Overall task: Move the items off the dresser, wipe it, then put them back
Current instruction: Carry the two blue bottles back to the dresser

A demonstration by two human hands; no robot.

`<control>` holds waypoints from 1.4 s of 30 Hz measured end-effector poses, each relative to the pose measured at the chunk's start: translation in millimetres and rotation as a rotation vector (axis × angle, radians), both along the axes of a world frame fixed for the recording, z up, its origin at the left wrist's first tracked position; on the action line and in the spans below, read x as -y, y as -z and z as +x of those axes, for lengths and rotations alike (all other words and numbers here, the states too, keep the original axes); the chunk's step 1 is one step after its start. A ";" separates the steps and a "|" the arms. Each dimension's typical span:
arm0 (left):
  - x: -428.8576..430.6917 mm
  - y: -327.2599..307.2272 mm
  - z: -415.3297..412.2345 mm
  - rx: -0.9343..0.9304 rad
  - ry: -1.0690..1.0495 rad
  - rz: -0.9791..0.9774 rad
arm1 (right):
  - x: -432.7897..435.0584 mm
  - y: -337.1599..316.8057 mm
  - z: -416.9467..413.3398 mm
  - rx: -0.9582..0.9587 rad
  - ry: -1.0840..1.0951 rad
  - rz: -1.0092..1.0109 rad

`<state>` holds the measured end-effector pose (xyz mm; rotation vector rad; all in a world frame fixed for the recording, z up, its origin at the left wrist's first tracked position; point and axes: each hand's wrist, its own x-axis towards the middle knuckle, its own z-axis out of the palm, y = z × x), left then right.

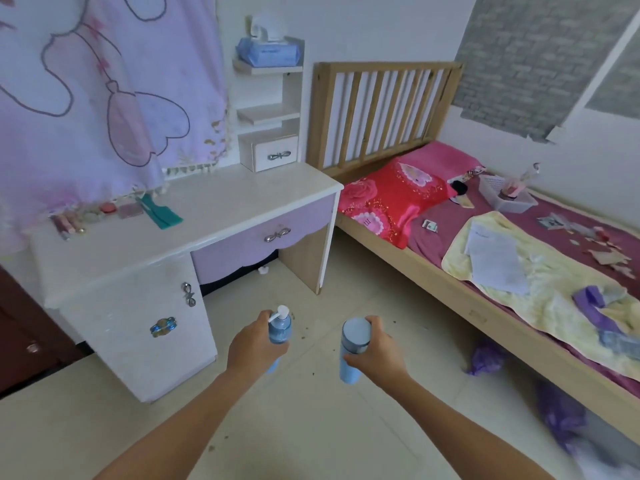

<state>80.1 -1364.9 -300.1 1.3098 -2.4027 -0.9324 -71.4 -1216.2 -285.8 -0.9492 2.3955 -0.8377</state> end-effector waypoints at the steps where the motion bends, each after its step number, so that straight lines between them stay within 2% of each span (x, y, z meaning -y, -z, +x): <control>1: 6.1 -3.1 -13.4 0.011 -0.015 -0.004 | 9.1 -1.6 -15.7 -0.007 -0.023 0.008; 7: 39.4 -9.5 -67.3 0.021 -0.166 0.026 | 66.1 -9.5 -94.0 -0.015 -0.155 0.017; 13: 88.8 3.1 -84.9 0.146 -0.213 0.046 | 138.5 -1.9 -139.3 0.003 -0.253 0.002; 17: 142.3 8.8 -97.7 0.126 -0.252 0.049 | 199.9 -2.4 -162.6 0.018 -0.299 -0.042; 23: 241.3 -22.5 -127.0 0.045 -0.268 0.026 | 306.1 -32.4 -191.1 0.046 -0.343 -0.102; 29: 321.8 -58.4 -148.7 -0.027 -0.319 -0.116 | 395.0 -56.5 -205.4 0.001 -0.349 -0.193; 42: 473.0 -49.0 -197.3 0.072 -0.393 -0.188 | 578.2 -54.5 -245.0 0.037 -0.525 -0.242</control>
